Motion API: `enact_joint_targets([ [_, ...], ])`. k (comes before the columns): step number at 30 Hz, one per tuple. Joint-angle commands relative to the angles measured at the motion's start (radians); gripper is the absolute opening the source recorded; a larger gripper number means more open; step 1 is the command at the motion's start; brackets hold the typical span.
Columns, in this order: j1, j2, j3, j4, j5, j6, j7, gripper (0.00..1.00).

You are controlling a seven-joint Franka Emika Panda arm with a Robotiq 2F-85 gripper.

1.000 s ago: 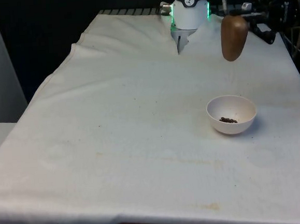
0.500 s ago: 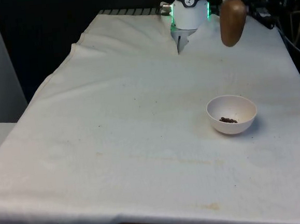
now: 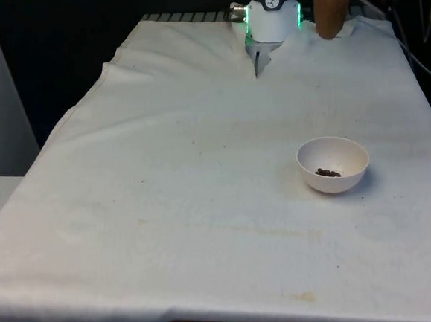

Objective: Pour the coffee beans from the cup into the bowl.

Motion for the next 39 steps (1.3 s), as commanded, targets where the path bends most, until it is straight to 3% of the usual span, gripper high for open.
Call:
enact_joint_targets([
  [1,-0.011,-0.012,0.012,-0.01,0.013,0.014,0.004,0.0],
  [8,-0.012,-0.055,0.014,-0.03,0.069,0.015,0.03,0.0],
  [9,0.0,-0.044,0.003,-0.021,0.056,0.0,0.026,0.0],
  [10,-0.012,-0.059,0.014,-0.031,0.076,0.016,0.033,0.0],
  [17,-0.016,-0.089,0.013,-0.037,0.133,0.021,0.058,0.0],
  [18,-0.004,-0.079,0.003,-0.03,0.123,0.002,0.056,0.0],
  [19,-0.017,-0.092,0.013,-0.037,0.139,0.022,0.06,0.0],
  [27,-0.032,-0.109,0.008,-0.04,0.183,0.033,0.082,0.0],
  [28,-0.024,-0.102,0.0,-0.033,0.178,0.016,0.082,0.0],
  [29,-0.037,-0.11,0.008,-0.039,0.191,0.034,0.085,0.0],
  [36,-0.052,-0.116,0.004,-0.037,0.221,0.041,0.099,0.0],
  [37,-0.04,-0.108,-0.003,-0.032,0.209,0.022,0.096,0.0],
  [38,-0.054,-0.117,0.003,-0.037,0.224,0.042,0.1,0.0],
  [39,-0.057,-0.118,0.003,-0.037,0.228,0.045,0.102,0.0],
])
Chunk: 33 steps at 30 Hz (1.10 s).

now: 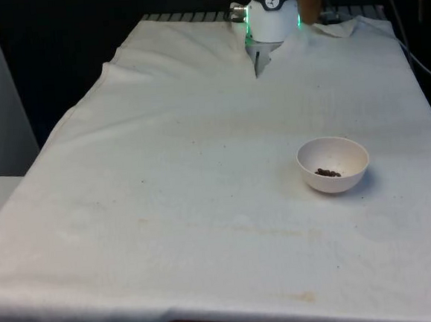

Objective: Pour the coffee beans from the cup into the bowl.

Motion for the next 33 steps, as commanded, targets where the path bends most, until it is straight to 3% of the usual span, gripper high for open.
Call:
enact_joint_targets([
  [1,-0.015,-0.008,0.006,-0.006,0.016,0.021,0.005,0.0],
  [6,-0.026,-0.014,0.003,-0.006,0.035,0.03,0.013,0.0],
  [7,-0.014,-0.006,-0.004,0.0,0.026,0.01,0.012,0.0],
  [8,-0.032,-0.016,0.003,-0.006,0.042,0.035,0.017,0.0],
  [9,-0.035,-0.017,0.003,-0.006,0.045,0.037,0.018,0.0],
  [15,-0.049,-0.028,-0.009,-0.01,0.07,0.056,0.025,0.0],
  [16,-0.035,-0.019,-0.017,0.0,0.062,0.035,0.024,0.0],
  [17,-0.05,-0.03,-0.011,-0.01,0.073,0.059,0.026,0.0],
  [22,-0.058,-0.04,-0.024,-0.011,0.094,0.084,0.028,0.0],
  [23,-0.059,-0.046,-0.031,-0.012,0.106,0.098,0.03,0.0],
  [24,-0.045,-0.037,-0.042,-0.002,0.1,0.077,0.028,0.0],
  [25,-0.059,-0.048,-0.035,-0.012,0.111,0.104,0.03,0.0],
  [32,-0.063,-0.061,-0.057,-0.011,0.152,0.144,0.037,0.0],
  [33,-0.05,-0.051,-0.063,-0.003,0.142,0.12,0.035,0.0],
])
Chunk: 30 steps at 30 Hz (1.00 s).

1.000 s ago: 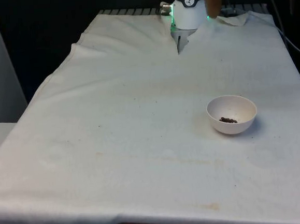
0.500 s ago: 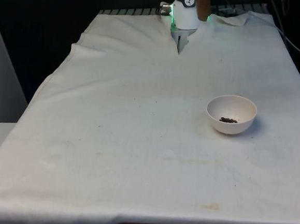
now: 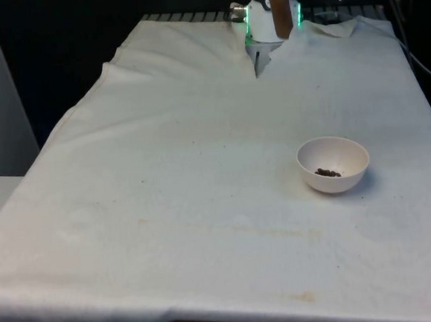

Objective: Pour the coffee beans from the cup into the bowl.

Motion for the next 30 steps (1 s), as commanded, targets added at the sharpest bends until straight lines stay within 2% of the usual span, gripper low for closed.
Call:
enact_joint_targets([
  [1,-0.014,-0.011,0.003,-0.008,0.016,0.03,0.002,0.0],
  [8,-0.019,-0.029,-0.021,-0.015,0.058,0.075,0.008,0.0],
  [9,-0.004,-0.017,-0.029,-0.001,0.048,0.048,0.005,0.0],
  [10,-0.02,-0.032,-0.023,-0.017,0.064,0.08,0.01,0.0],
  [17,-0.022,-0.062,-0.053,-0.04,0.111,0.13,0.023,0.0],
  [18,-0.009,-0.053,-0.062,-0.031,0.104,0.107,0.021,0.0],
  [19,-0.021,-0.066,-0.057,-0.044,0.118,0.137,0.024,0.0],
  [26,-0.022,-0.095,-0.088,-0.073,0.164,0.191,0.038,0.0],
  [27,-0.009,-0.09,-0.101,-0.067,0.163,0.174,0.038,0.0],
  [28,-0.022,-0.102,-0.096,-0.082,0.174,0.205,0.043,0.0],
  [30,-0.023,-0.109,-0.105,-0.092,0.185,0.221,0.047,0.0],
])
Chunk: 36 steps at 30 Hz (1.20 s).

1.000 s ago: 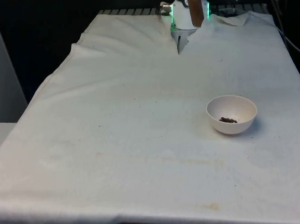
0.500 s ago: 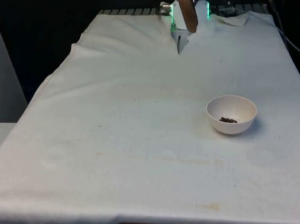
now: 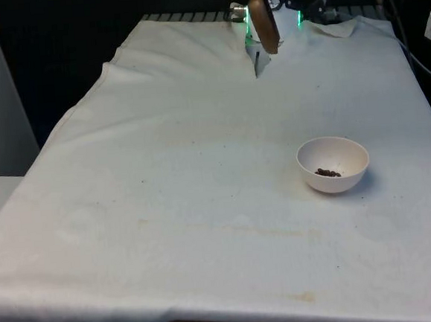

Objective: Pour the coffee beans from the cup into the bowl.

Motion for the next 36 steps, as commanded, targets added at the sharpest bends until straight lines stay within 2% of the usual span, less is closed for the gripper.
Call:
enact_joint_targets([
  [1,-0.013,-0.016,0.0,-0.019,0.018,0.039,0.007,0.0],
  [5,-0.013,-0.033,-0.02,-0.04,0.039,0.073,0.013,0.0],
  [6,0.0,-0.021,-0.025,-0.027,0.029,0.043,0.011,0.0],
  [7,-0.013,-0.041,-0.031,-0.052,0.049,0.09,0.016,0.0],
  [15,-0.012,-0.076,-0.081,-0.104,0.093,0.171,0.024,0.0],
  [16,0.0,-0.063,-0.08,-0.086,0.08,0.135,0.021,0.0],
  [17,-0.011,-0.079,-0.086,-0.11,0.098,0.18,0.025,0.0],
  [19,-0.012,-0.086,-0.097,-0.123,0.106,0.198,0.027,0.0],
  [23,-0.011,-0.102,-0.122,-0.153,0.126,0.242,0.029,0.0],
  [24,0.0,-0.093,-0.128,-0.143,0.119,0.219,0.028,0.0],
  [25,-0.01,-0.105,-0.128,-0.158,0.13,0.25,0.029,0.0],
  [32,-0.009,-0.13,-0.165,-0.202,0.16,0.317,0.027,0.0],
  [33,0.0,-0.118,-0.167,-0.189,0.15,0.289,0.029,0.0],
  [34,-0.01,-0.133,-0.169,-0.207,0.164,0.325,0.027,0.0],
  [36,-0.01,-0.139,-0.178,-0.217,0.173,0.34,0.026,0.0],
])
